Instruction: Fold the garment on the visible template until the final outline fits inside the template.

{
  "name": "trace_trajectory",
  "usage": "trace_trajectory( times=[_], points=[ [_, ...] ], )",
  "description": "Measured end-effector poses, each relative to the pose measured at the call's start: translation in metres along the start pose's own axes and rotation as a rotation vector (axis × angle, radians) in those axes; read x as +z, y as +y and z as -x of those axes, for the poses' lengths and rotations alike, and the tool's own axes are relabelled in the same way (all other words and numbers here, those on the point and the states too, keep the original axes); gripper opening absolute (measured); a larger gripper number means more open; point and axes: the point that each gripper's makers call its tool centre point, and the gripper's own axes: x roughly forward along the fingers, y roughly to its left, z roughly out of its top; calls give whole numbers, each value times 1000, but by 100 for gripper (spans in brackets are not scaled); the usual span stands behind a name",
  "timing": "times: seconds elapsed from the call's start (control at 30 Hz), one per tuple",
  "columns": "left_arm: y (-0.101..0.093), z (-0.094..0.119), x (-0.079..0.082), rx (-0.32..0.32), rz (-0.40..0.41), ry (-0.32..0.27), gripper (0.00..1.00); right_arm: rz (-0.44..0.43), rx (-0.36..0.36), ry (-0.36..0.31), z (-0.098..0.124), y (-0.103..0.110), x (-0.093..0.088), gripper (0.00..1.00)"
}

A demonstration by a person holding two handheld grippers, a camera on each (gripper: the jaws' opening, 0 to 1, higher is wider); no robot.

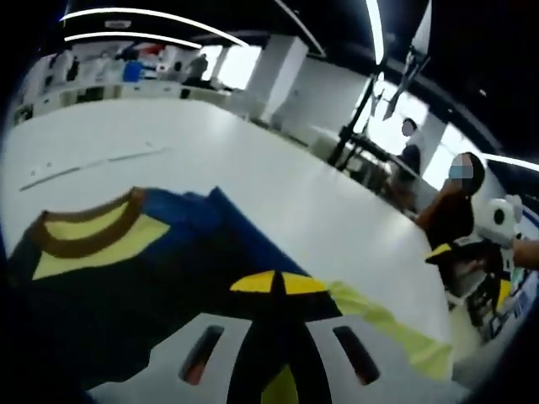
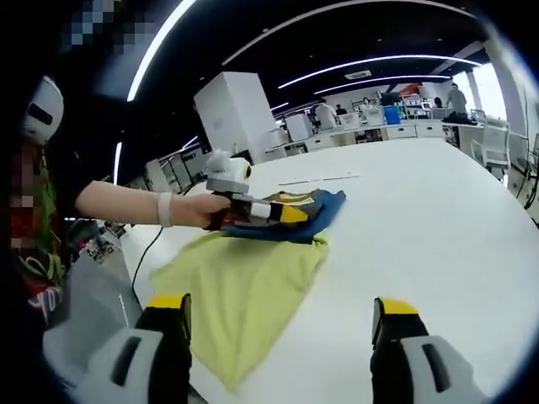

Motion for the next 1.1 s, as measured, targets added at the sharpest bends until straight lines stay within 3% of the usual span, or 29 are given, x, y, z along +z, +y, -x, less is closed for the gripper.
trace_trajectory(
  times=[0.07,0.33,0.67,1.0,1.1],
  points=[
    [-1,1,1,-13,-10,-9,0,-3,-1,0,1,1,0,89],
    [-14,25,15,-48,-90,-51,26,5,3,-11,-2,6,4,89],
    [-20,54,23,-68,-151,-87,46,33,21,-15,-7,13,15,89],
    [-33,74,16,-105,-188,-76,67,50,24,-12,-8,17,18,89],
    [-37,86,16,-97,-191,-84,69,60,25,-13,-7,19,21,89]
  ],
)
